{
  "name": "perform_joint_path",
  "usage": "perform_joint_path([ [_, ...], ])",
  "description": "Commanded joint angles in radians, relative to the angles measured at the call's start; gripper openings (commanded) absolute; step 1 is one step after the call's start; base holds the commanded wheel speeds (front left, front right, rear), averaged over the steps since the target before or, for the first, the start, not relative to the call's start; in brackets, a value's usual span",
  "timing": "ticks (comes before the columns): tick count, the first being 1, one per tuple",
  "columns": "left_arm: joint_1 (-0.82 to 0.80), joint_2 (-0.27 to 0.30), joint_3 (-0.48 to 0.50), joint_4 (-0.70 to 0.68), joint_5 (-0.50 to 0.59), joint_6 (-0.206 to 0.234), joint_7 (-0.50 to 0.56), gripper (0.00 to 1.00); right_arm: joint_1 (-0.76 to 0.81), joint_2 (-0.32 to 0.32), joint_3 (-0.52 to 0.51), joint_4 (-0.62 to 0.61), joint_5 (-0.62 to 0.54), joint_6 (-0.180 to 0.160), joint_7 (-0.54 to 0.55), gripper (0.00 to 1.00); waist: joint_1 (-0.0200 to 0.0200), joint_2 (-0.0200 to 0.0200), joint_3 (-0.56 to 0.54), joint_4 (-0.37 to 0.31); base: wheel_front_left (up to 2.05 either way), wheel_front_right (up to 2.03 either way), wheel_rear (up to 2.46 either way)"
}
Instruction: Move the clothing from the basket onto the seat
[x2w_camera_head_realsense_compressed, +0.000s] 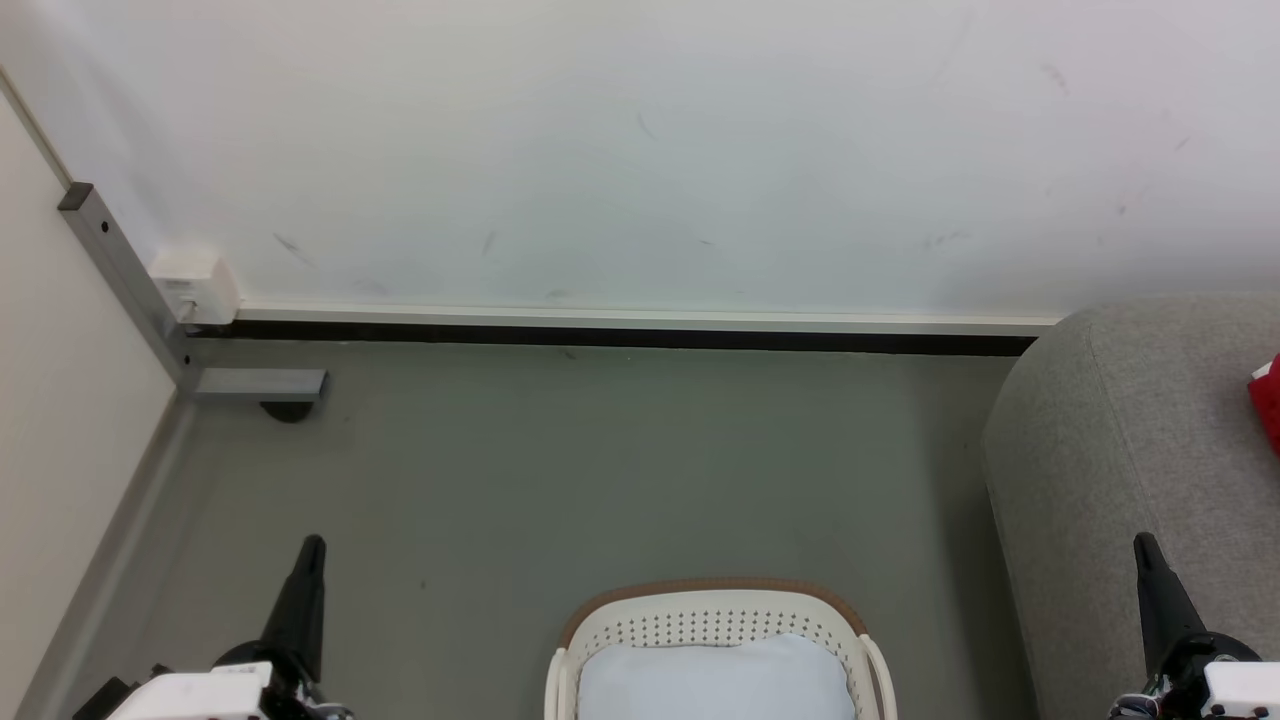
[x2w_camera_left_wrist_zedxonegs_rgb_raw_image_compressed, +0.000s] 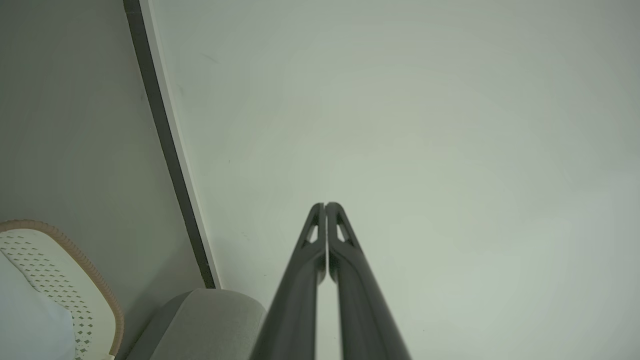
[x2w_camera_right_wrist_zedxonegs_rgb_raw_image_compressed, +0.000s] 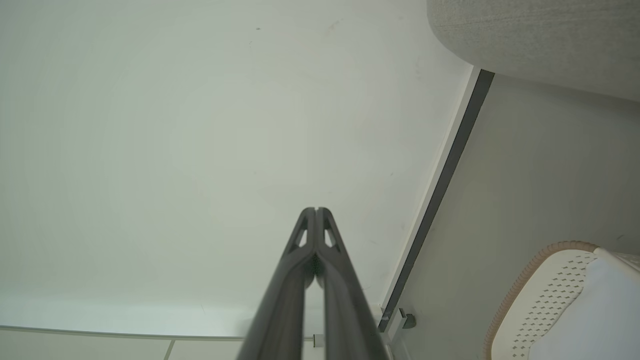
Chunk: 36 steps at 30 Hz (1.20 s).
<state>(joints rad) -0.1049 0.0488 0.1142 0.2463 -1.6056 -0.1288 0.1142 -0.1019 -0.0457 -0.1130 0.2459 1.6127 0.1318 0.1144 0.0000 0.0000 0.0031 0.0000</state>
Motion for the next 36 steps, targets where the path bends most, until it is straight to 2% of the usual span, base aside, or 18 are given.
perform_joint_path([
  [1, -0.008, 0.002, 0.002, -0.003, -0.013, -0.005, 0.004, 0.0, -0.012, -0.008, -0.004, -0.005, 0.001, -0.002, 0.003, 0.0, 0.0, 0.0, 0.0, 0.0, 0.0, 0.0, 0.0],
  [36, -0.008, 0.002, 0.002, -0.003, -0.013, -0.005, 0.004, 0.0, -0.012, -0.008, -0.004, -0.005, 0.0, -0.002, 0.003, 0.0, 0.0, 0.0, 0.0, 0.0, 0.0, 0.0, 0.0],
])
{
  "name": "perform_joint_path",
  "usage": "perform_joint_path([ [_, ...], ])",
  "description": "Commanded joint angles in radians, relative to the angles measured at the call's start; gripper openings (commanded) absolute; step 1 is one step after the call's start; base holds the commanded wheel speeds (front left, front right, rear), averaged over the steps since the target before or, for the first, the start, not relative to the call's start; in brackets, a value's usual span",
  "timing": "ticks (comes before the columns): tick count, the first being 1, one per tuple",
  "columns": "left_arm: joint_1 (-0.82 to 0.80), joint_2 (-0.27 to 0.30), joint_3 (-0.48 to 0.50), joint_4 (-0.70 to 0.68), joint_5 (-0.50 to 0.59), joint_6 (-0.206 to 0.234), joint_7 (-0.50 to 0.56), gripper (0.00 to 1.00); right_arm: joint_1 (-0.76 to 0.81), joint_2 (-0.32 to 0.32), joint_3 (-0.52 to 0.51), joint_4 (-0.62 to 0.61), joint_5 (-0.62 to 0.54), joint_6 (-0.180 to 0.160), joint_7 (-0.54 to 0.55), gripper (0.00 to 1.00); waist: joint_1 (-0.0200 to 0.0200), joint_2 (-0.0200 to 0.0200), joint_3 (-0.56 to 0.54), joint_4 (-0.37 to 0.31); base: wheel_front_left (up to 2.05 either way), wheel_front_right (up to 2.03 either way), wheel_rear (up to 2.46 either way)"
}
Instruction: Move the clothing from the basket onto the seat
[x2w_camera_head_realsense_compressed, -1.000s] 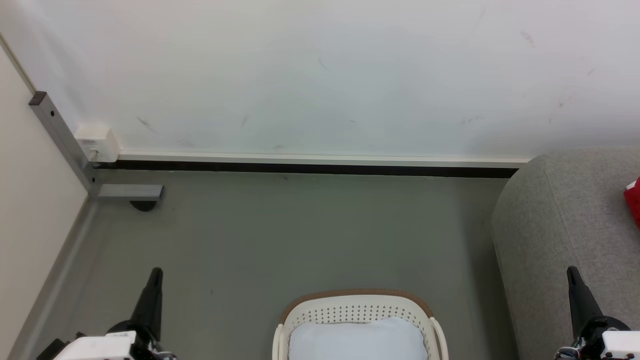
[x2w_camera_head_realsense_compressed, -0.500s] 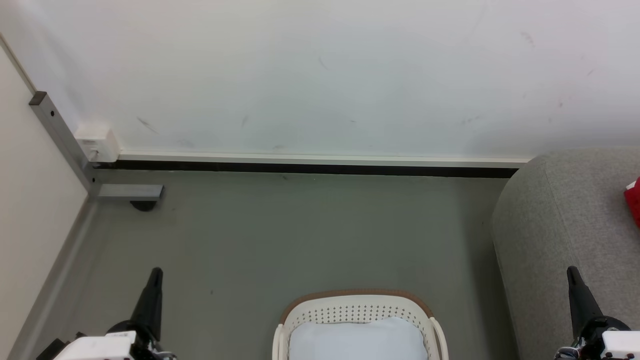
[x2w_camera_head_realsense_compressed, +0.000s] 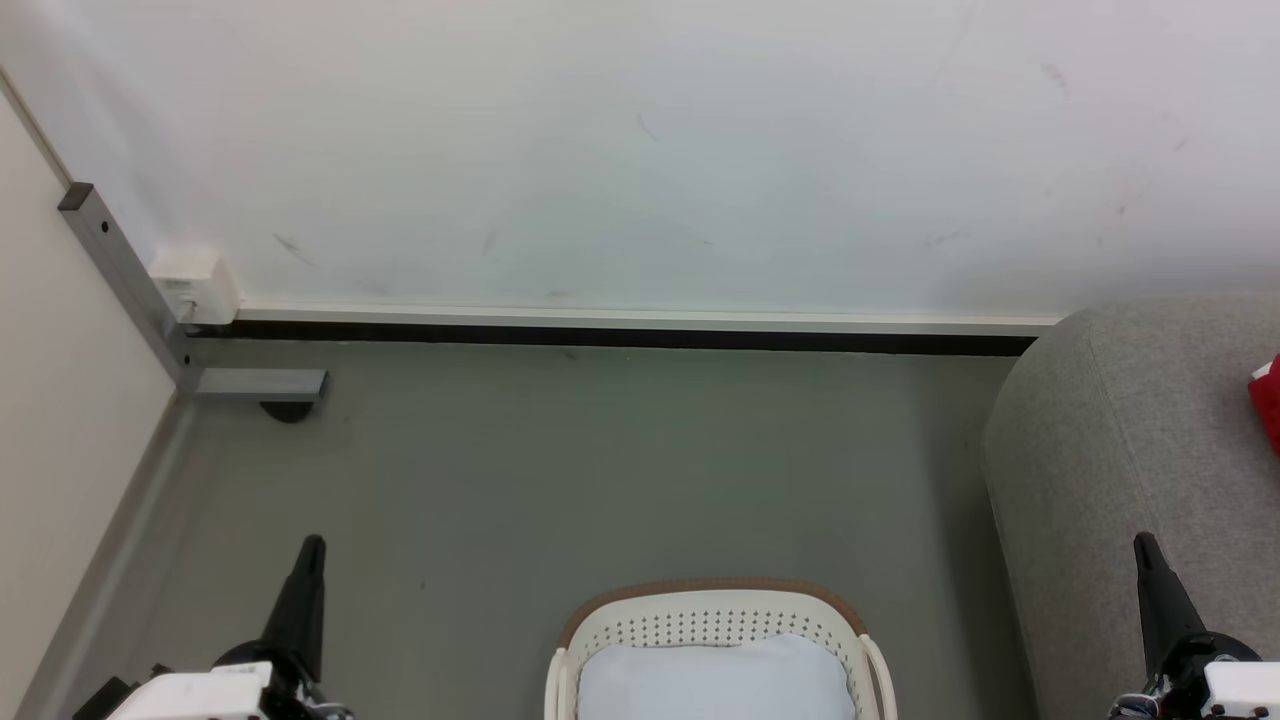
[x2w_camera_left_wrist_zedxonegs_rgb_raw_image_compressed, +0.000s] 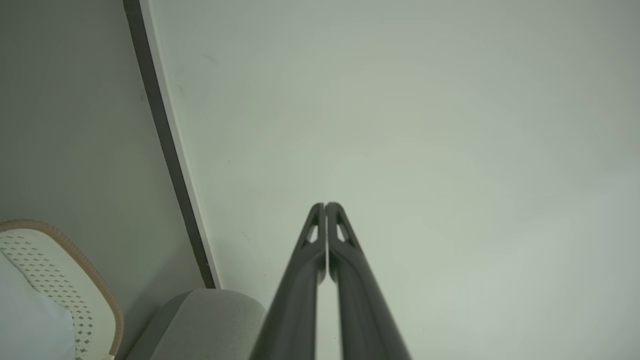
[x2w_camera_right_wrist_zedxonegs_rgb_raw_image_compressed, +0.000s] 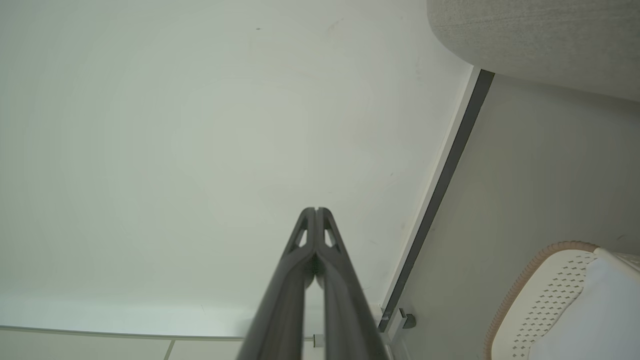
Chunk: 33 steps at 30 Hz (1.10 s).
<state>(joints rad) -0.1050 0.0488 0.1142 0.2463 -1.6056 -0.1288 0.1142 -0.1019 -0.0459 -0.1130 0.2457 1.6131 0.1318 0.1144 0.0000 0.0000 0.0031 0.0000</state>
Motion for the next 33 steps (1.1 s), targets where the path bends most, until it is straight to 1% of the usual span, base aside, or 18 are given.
perform_joint_path([
  [1, -0.008, 0.002, 0.002, -0.003, -0.013, -0.005, 0.004, 0.0, -0.012, -0.008, -0.004, -0.005, 0.0, -0.002, 0.003, 0.0, 0.0, 0.0, 0.0, 0.0, 0.0, 0.0, 0.0],
  [33, -0.008, 0.002, 0.002, -0.003, -0.013, -0.005, 0.003, 0.0, -0.012, -0.008, -0.004, -0.005, 0.0, -0.002, 0.003, 0.0, 0.0, 0.0, 0.0, 0.0, 0.0, 0.0, 0.0],
])
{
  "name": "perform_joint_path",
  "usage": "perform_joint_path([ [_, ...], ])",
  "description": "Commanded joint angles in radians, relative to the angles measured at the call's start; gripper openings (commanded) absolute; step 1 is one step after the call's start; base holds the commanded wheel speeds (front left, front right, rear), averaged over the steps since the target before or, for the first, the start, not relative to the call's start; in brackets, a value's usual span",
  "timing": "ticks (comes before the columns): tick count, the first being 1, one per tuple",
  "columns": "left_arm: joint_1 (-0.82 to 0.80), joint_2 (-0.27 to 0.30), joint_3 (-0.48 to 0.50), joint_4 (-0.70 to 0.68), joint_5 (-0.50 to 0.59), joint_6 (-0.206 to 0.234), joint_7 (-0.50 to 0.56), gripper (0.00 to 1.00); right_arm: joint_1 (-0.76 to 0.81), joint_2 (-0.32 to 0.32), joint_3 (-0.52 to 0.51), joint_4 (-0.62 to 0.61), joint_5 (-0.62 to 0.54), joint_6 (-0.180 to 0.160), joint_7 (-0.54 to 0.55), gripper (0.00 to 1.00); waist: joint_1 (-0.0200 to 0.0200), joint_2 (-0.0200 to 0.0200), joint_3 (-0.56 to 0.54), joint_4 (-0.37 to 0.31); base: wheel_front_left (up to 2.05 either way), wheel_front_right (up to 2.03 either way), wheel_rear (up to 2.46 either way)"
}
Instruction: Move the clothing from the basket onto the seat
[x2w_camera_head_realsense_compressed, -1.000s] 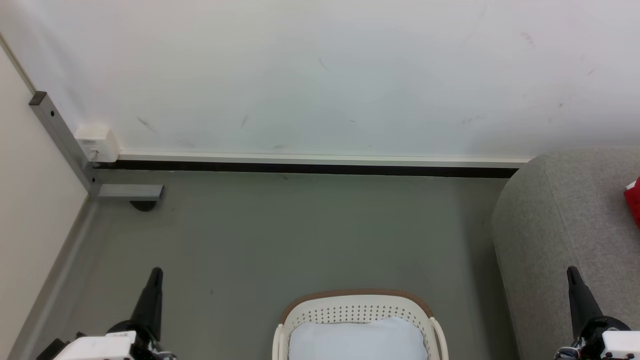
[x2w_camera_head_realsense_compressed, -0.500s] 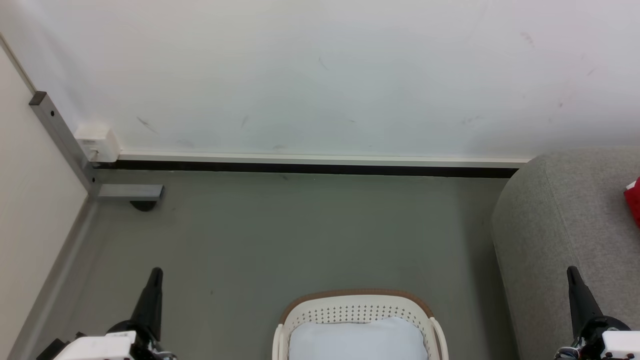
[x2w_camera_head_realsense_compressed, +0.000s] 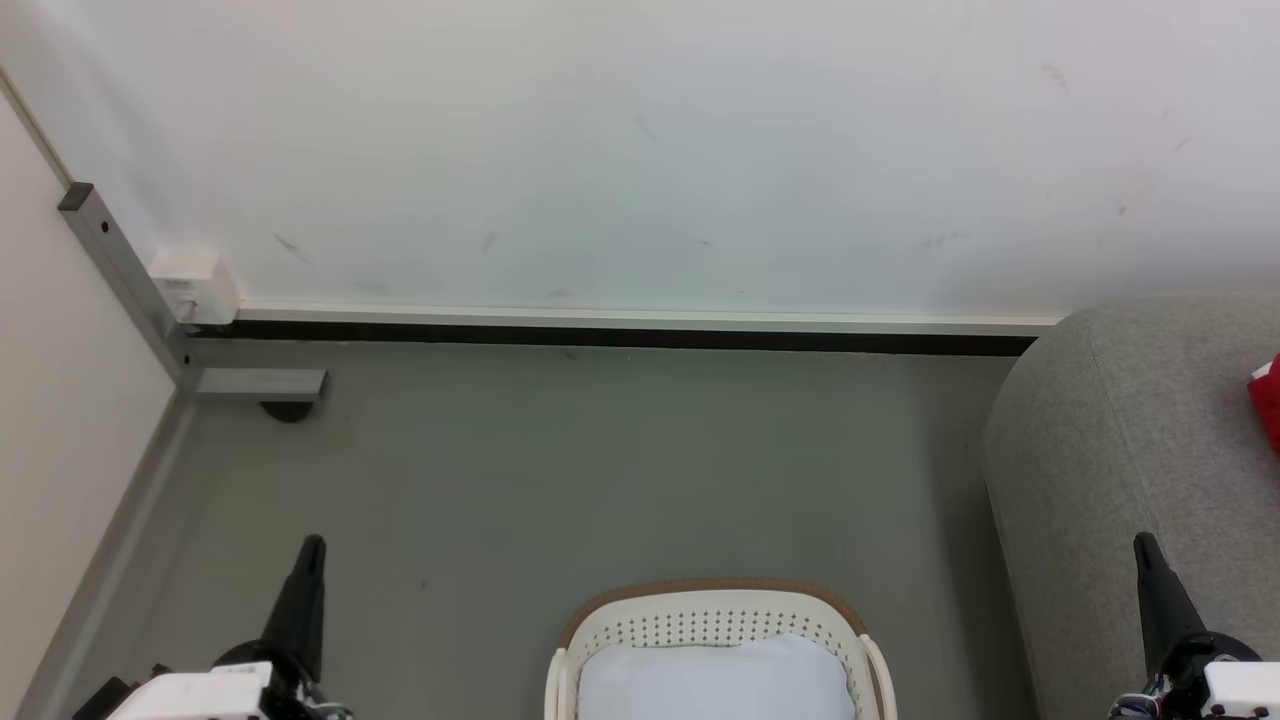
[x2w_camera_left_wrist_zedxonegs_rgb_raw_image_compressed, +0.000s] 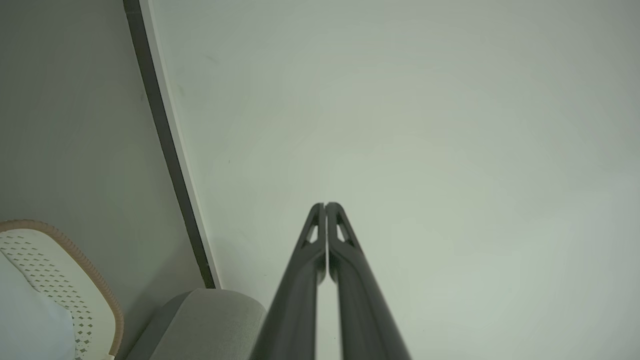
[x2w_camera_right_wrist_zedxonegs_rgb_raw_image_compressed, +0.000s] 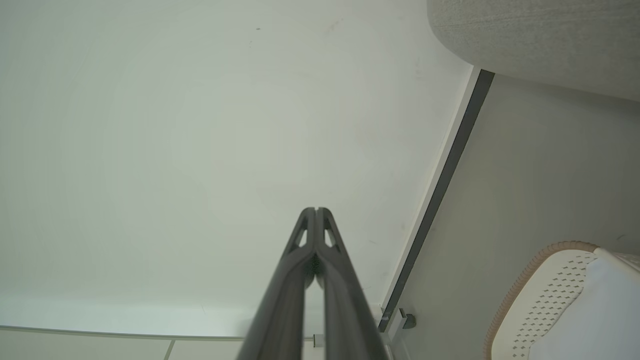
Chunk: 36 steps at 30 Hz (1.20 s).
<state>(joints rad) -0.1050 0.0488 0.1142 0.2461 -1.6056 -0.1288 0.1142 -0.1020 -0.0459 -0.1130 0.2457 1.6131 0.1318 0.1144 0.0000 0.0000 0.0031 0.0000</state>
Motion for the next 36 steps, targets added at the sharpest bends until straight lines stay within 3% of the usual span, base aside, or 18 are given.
perform_joint_path([
  [1, -0.008, 0.002, 0.002, -0.003, -0.013, -0.005, 0.003, 0.0, -0.012, -0.008, -0.004, -0.005, 0.0, -0.002, 0.003, 0.0, 0.0, 0.0, 0.0, 0.0, 0.0, 0.0, 0.0],
  [36, -0.008, 0.002, 0.002, -0.003, -0.014, -0.005, 0.003, 0.0, -0.012, -0.008, -0.004, -0.005, 0.0, -0.002, 0.003, 0.0, 0.0, 0.0, 0.0, 0.0, 0.0, 0.0, 0.0],
])
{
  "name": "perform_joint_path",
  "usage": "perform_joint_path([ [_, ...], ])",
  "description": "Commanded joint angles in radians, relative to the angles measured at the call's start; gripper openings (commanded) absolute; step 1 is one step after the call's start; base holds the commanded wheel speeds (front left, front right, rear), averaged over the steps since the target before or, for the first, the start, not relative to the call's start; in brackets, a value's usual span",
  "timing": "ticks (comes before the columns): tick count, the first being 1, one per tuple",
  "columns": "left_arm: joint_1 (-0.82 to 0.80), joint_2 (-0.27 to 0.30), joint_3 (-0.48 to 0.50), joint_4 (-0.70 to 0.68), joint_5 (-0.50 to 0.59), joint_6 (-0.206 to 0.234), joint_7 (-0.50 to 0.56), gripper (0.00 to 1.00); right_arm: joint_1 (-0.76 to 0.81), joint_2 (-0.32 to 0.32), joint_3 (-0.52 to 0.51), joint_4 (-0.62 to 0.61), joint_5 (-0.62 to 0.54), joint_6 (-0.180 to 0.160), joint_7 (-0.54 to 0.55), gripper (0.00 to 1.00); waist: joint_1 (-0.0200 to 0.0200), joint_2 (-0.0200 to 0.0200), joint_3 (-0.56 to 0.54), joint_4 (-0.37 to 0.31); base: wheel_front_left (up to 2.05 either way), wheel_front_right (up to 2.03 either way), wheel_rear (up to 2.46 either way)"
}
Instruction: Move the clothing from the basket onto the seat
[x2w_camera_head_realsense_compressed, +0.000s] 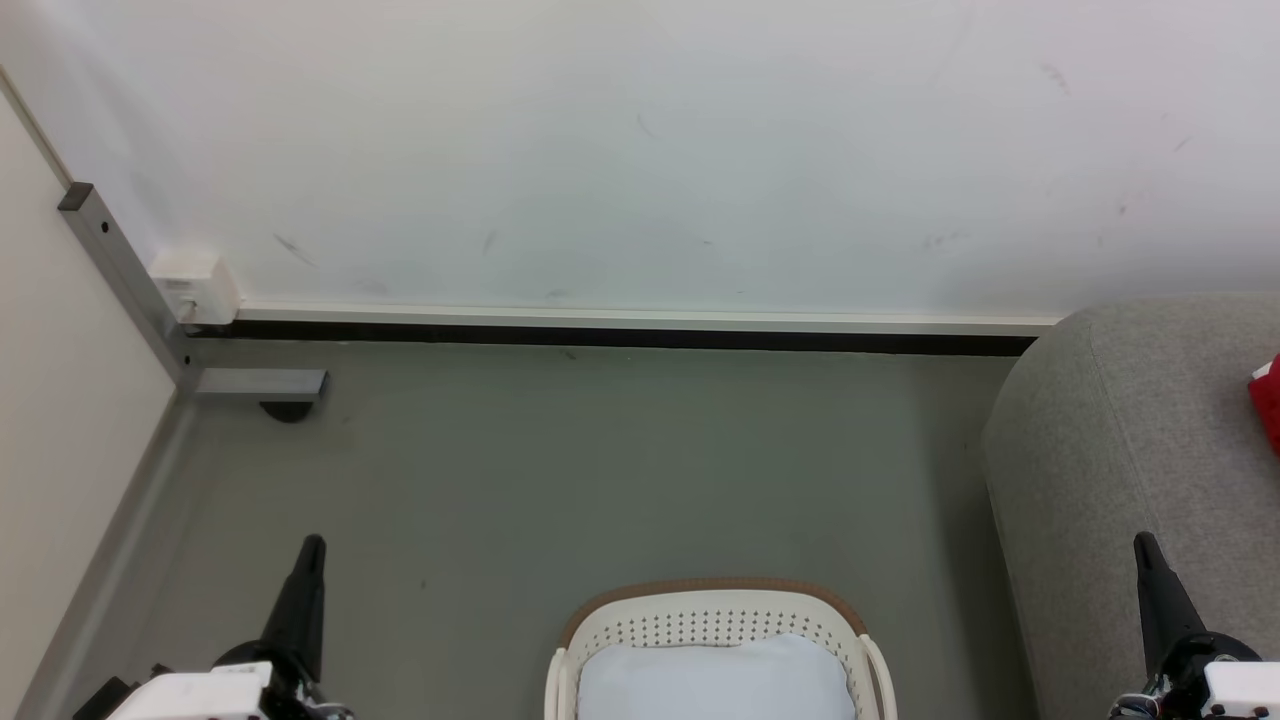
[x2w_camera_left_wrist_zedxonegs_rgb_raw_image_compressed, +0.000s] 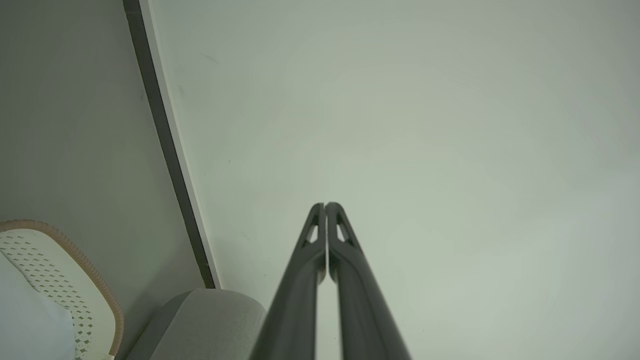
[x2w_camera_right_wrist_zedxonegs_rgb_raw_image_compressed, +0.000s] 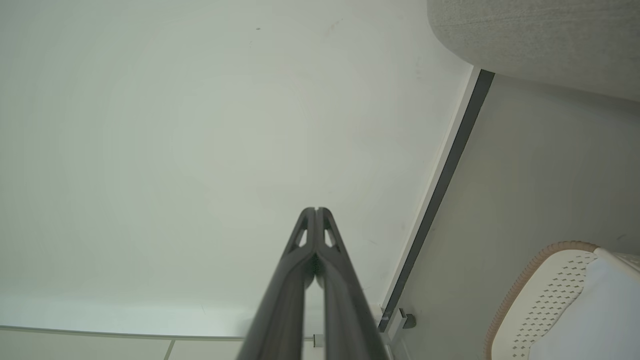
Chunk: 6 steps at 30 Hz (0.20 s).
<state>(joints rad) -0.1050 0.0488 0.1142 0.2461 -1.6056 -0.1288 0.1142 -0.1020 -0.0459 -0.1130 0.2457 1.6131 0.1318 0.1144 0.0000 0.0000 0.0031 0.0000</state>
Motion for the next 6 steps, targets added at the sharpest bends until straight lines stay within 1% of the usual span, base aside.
perform_joint_path([
  [1, -0.008, 0.002, 0.002, -0.003, -0.014, -0.005, 0.003, 0.0, -0.012, -0.008, -0.004, -0.005, 0.0, -0.002, 0.003, 0.0, 0.0, 0.0, 0.0, 0.0, 0.0, 0.0, 0.0],
  [6, -0.008, 0.002, 0.002, -0.003, -0.014, -0.005, 0.003, 0.0, -0.012, -0.008, -0.004, -0.005, 0.0, -0.002, 0.003, 0.0, 0.0, 0.0, 0.0, 0.0, 0.0, 0.0, 0.0],
])
